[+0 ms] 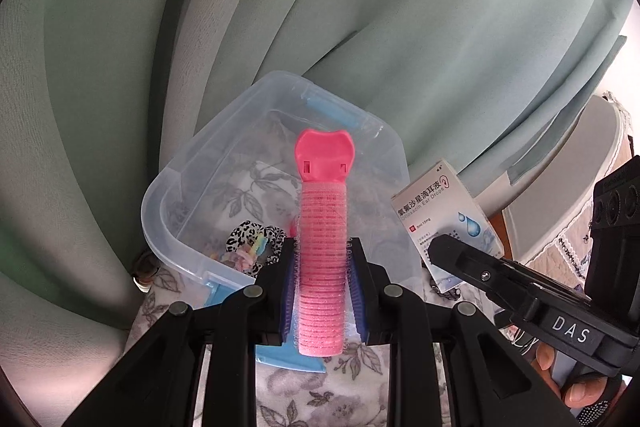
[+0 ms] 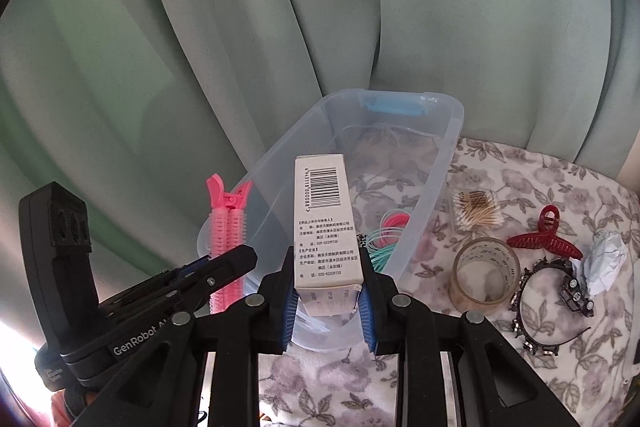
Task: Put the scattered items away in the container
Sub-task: 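Open both tools to drop the roller and medicine box into the box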
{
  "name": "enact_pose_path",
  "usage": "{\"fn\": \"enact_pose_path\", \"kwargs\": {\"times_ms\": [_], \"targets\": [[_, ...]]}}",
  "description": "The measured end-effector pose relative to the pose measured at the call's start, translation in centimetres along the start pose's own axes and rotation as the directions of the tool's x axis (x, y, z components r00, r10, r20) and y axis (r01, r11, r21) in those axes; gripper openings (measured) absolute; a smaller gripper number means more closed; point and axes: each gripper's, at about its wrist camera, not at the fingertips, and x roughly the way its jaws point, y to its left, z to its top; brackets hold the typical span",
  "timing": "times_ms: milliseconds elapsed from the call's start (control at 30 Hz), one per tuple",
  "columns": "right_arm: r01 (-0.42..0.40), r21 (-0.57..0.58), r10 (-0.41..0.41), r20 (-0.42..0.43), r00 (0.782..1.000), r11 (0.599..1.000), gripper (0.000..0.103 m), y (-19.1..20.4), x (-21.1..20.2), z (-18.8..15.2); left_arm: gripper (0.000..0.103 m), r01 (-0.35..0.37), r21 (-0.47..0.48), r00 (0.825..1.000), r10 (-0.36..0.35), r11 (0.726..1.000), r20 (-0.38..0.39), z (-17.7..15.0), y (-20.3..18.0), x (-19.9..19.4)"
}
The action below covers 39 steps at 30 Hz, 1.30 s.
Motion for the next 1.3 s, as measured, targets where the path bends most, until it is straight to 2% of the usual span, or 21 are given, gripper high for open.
{"fn": "enact_pose_path", "kwargs": {"times_ms": [533, 567, 633, 700, 1200, 1300], "targets": [[-0.010, 0.004, 0.011, -0.037, 0.999, 1.000, 0.031, -0.1, 2.5, 1.1, 0.026, -0.024, -0.008, 0.999, 0.023, 1.000, -0.032, 0.4, 0.2, 2.1], [-0.018, 0.003, 0.018, -0.039, 0.999, 1.000, 0.035, -0.1, 2.5, 1.1, 0.028, -0.026, -0.012, 0.999, 0.026, 1.000, -0.037, 0.3, 0.2, 2.1], [-0.017, 0.000, 0.017, -0.040, 0.999, 1.000, 0.041, -0.1, 2.5, 1.0, 0.040, -0.027, -0.017, 0.999, 0.026, 0.999, -0.043, 0.1, 0.3, 1.8], [-0.013, 0.000, 0.013, -0.041, 0.999, 1.000, 0.043, 0.0, 2.3, 1.0, 0.042, -0.023, -0.017, 0.999, 0.022, 1.000, -0.041, 0.0, 0.1, 1.6], [0.007, 0.063, -0.007, 0.001, 1.000, 0.998, 0.048, -1.6, -1.3, 0.0, 0.044, -0.021, 0.027, 0.999, 0.022, 0.999, -0.040, -0.8, -2.1, -0.4], [0.008, 0.075, -0.010, 0.021, 1.000, 0.997, 0.053, -2.3, -2.8, -0.4, 0.044, -0.016, 0.043, 0.999, 0.018, 0.999, -0.046, -1.0, -3.2, -0.8]]}}
